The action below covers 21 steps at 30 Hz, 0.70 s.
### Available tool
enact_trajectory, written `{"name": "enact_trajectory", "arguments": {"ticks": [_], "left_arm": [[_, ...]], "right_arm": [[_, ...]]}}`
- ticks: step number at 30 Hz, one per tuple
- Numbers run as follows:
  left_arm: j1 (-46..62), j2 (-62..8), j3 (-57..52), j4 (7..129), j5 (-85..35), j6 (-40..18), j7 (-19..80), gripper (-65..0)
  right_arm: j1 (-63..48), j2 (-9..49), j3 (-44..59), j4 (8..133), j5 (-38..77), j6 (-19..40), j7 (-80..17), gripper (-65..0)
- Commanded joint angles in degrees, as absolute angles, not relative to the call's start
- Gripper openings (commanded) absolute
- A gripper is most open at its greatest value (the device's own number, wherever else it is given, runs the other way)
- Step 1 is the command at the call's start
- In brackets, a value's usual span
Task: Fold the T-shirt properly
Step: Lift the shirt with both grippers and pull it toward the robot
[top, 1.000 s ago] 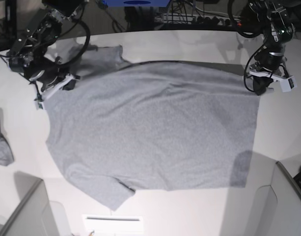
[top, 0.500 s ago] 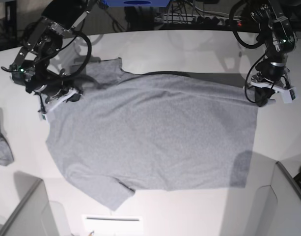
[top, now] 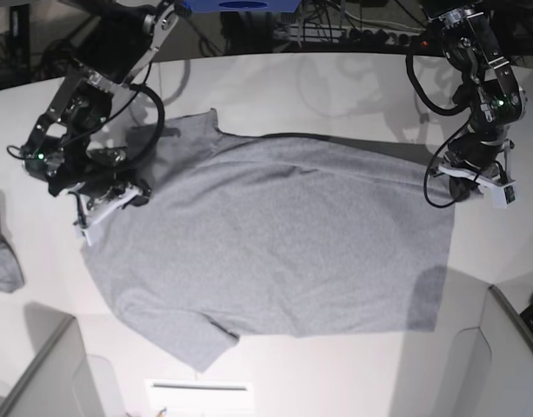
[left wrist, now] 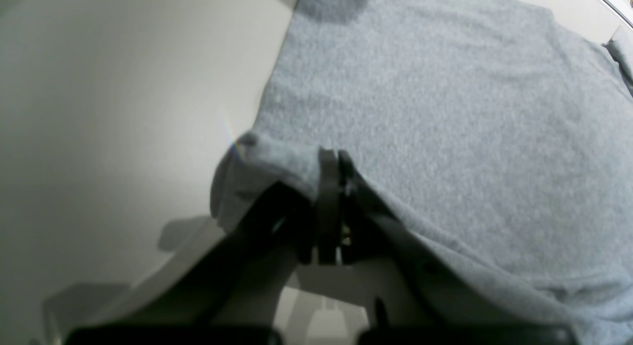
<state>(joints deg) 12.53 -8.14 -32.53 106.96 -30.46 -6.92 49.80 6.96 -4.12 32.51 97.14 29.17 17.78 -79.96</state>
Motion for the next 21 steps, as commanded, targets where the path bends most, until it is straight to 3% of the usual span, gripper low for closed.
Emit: {"name": "enact_trajectory", "arguments": {"ticks": [1, 9, 12, 21], "left_arm": [[11.6, -8.9, -32.7, 107.6, -31.0, -7.2, 48.7, -65.0], [8.7, -9.1, -32.8, 103.1, -30.9, -7.2, 48.7, -65.0], [7.4, -9.2, -32.8, 101.2, -30.8, -7.2, 48.7, -65.0], [3.9, -9.1, -32.7, 98.4, -24.5, -7.2, 48.7, -65.0]], "right_arm": [[8.2, -3.7, 32.4, 97.8, 30.1, 17.8, -79.3, -65.0], [9.5, -2.2, 25.4, 91.9, 30.0, 16.0, -73.0, -65.0], [9.6, -2.2, 25.2, 90.3, 30.2, 13.1, -71.2, -65.0], [14.9, -1.4, 25.2, 86.7, 30.2, 12.9, -70.8, -65.0]]}}
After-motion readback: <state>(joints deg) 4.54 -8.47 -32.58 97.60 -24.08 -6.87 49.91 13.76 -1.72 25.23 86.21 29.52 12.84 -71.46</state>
